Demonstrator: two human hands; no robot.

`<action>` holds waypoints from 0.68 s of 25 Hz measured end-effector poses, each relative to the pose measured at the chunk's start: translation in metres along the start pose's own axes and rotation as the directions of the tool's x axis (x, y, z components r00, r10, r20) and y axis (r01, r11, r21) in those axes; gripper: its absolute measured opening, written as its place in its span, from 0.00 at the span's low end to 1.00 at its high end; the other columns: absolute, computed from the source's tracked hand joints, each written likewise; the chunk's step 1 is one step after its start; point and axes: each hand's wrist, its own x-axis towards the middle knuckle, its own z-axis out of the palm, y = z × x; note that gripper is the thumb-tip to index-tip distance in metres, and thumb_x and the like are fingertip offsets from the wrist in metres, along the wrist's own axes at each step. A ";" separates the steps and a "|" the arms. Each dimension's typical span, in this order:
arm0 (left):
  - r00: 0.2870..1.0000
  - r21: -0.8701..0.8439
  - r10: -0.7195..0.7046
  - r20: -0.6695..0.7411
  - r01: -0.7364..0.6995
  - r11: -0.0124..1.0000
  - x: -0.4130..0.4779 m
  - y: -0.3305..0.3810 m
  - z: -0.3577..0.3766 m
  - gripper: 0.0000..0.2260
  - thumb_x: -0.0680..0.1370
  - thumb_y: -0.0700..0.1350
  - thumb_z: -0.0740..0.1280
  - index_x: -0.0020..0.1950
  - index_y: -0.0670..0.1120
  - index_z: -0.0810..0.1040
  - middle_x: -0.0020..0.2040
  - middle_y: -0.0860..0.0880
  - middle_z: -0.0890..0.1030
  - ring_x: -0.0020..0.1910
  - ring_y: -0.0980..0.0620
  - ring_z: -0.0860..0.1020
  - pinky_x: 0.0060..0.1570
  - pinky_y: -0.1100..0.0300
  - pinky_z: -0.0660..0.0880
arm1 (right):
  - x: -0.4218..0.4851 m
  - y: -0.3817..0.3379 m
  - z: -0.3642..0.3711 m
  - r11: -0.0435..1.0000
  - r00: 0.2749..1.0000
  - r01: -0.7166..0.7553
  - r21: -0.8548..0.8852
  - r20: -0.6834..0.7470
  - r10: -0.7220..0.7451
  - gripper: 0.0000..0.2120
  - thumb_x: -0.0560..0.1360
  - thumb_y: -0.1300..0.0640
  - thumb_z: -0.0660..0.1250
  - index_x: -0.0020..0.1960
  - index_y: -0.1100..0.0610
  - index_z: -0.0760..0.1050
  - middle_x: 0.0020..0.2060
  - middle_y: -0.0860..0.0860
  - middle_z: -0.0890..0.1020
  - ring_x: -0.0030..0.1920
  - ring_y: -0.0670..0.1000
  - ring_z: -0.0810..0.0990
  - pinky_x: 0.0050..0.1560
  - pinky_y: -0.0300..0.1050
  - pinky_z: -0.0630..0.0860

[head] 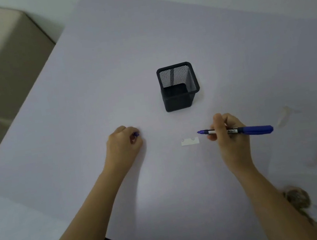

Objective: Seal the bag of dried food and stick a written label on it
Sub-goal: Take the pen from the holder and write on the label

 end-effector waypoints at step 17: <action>0.931 -0.064 0.329 0.158 -0.323 0.944 -0.018 0.034 0.059 0.18 0.73 0.56 0.65 0.56 0.47 0.81 0.47 0.50 0.78 0.45 0.52 0.75 0.44 0.53 0.75 | 0.001 -0.001 0.000 0.981 0.994 0.101 -0.166 0.051 -0.094 0.13 0.72 0.48 0.69 0.33 0.50 0.69 0.28 0.51 0.79 0.30 0.52 0.80 0.32 0.41 0.78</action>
